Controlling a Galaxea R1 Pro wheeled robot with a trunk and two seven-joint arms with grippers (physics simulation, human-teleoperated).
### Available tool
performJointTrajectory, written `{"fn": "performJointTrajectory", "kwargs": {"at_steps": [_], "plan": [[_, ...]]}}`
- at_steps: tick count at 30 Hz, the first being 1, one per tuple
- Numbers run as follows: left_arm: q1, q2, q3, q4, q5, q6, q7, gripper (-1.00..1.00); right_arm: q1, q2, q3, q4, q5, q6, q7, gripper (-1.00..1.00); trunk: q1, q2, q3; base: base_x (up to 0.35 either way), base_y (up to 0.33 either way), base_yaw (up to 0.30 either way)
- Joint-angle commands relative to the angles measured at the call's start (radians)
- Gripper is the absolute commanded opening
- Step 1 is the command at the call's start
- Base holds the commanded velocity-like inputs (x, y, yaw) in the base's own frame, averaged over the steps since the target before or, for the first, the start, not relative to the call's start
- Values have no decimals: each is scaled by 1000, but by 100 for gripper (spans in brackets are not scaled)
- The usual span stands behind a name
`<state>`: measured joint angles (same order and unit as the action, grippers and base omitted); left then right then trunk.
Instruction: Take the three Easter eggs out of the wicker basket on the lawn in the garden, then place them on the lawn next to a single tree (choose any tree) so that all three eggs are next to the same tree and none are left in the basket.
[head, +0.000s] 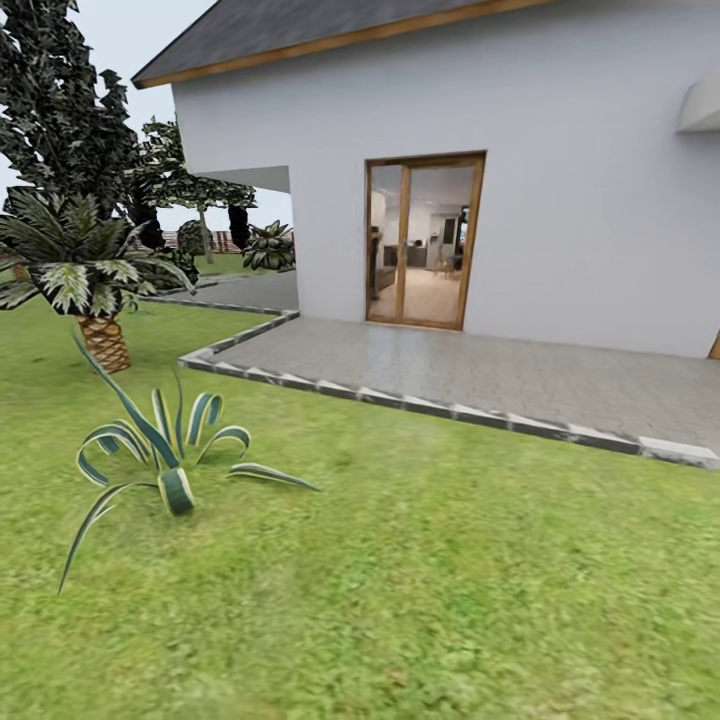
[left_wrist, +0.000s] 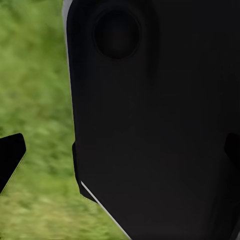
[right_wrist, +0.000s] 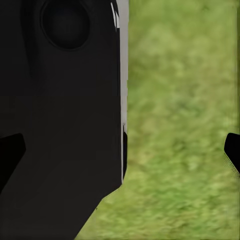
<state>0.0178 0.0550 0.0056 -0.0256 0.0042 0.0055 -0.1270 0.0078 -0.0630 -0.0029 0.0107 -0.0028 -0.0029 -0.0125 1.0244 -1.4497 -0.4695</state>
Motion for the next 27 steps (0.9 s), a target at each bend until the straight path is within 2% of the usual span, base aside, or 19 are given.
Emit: {"fn": "performJointTrajectory", "kwargs": {"at_steps": [1,23,27], "plan": [[1,0,1,-2,0,1,-3,100,0,0,0,0,0,0,-1,100,1,0,-1,321,0,0],[1,2,1,-3,0,1,-3,100,0,0,1,0,3,0,-1,100,1,0,-1,321,11,0],[1,3,1,-3,1,1,-2,100,0,0,1,0,4,0,-1,100,1,0,-1,186,59,0]]}}
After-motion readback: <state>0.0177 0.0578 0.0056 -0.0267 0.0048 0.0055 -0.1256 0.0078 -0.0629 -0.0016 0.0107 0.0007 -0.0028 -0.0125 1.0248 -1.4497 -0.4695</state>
